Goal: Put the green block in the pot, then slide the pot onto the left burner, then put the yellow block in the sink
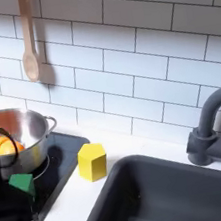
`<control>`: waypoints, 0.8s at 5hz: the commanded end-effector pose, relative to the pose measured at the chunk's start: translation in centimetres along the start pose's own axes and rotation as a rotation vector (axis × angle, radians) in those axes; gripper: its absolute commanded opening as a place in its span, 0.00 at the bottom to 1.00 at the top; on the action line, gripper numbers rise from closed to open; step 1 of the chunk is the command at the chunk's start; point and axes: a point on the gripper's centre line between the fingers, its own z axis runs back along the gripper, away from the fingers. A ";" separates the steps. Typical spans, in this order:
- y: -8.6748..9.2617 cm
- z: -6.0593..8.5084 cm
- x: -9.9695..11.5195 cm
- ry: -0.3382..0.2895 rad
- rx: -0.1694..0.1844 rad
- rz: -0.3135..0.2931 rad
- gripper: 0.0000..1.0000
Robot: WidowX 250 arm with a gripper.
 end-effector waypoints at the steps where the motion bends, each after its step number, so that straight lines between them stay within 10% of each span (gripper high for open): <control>1: 0.2 -1.3 3.3 -0.005 0.013 0.037 1.00; 4: 1.5 -5.1 6.5 0.066 0.034 0.052 1.00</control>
